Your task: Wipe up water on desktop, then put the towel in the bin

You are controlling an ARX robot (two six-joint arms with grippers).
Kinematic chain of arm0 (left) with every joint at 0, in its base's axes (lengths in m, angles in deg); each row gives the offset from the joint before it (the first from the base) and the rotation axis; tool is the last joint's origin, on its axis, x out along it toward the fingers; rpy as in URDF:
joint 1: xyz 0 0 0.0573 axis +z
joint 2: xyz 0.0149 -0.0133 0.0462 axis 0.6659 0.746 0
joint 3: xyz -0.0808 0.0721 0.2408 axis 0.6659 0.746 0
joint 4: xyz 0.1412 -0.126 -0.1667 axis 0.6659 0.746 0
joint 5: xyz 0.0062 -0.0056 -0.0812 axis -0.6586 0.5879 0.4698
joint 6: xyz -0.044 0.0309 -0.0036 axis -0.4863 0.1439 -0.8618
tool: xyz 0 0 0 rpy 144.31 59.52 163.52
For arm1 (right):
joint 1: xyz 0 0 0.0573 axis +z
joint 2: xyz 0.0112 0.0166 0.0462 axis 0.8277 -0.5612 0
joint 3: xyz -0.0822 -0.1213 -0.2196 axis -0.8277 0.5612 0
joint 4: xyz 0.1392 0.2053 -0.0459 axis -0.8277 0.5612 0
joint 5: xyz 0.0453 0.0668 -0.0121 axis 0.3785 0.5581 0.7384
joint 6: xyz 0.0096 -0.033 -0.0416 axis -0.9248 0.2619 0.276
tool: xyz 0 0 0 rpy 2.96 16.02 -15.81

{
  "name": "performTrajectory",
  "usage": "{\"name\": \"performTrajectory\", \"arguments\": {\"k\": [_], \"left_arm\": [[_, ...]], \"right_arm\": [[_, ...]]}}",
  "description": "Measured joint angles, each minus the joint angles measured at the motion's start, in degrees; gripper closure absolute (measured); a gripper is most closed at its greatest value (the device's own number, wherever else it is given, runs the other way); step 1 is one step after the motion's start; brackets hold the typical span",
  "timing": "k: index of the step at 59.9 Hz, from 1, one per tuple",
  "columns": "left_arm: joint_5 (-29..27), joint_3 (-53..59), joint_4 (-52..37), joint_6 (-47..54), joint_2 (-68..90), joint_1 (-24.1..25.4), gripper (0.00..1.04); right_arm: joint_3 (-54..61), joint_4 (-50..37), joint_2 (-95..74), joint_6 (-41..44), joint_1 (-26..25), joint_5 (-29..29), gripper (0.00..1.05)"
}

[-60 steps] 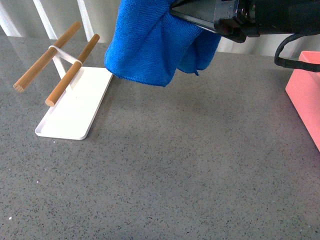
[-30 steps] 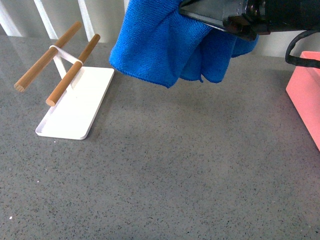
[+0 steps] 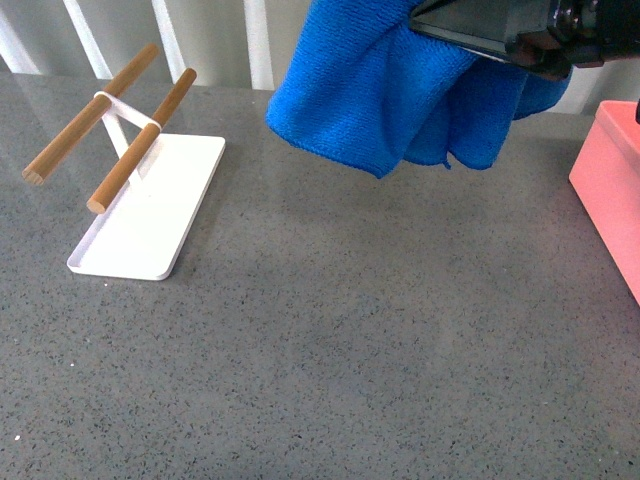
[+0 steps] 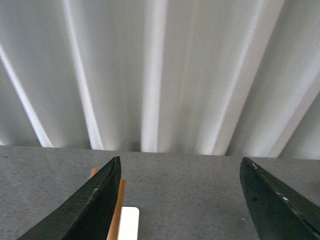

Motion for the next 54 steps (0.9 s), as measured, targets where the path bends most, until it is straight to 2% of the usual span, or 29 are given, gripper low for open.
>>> {"name": "performTrajectory", "arguments": {"k": [4, 9, 16, 24, 54], "left_arm": [[0.11, 5.05, -4.33, 0.79, -2.45, 1.22, 0.40], [1.68, 14.32, -8.68, 1.64, -8.35, 3.98, 0.60], [3.19, 20.46, -10.51, 1.81, -12.24, 5.79, 0.76], [5.73, 28.09, -12.15, 2.21, -17.49, 7.56, 1.01], [9.99, 41.79, -10.88, 2.40, -32.50, 12.07, 1.01]], "right_arm": [[0.22, 0.44, 0.13, 0.39, -0.61, -0.22, 1.01], [0.37, 1.40, 0.33, 1.05, -1.29, -0.72, 1.01], [0.42, 2.05, 0.44, 1.88, -1.27, -0.68, 1.01], [0.46, 3.45, 0.68, 2.58, -1.44, -1.46, 1.01], [0.20, 6.47, 0.74, 5.25, -1.66, -3.89, 1.01]]}}
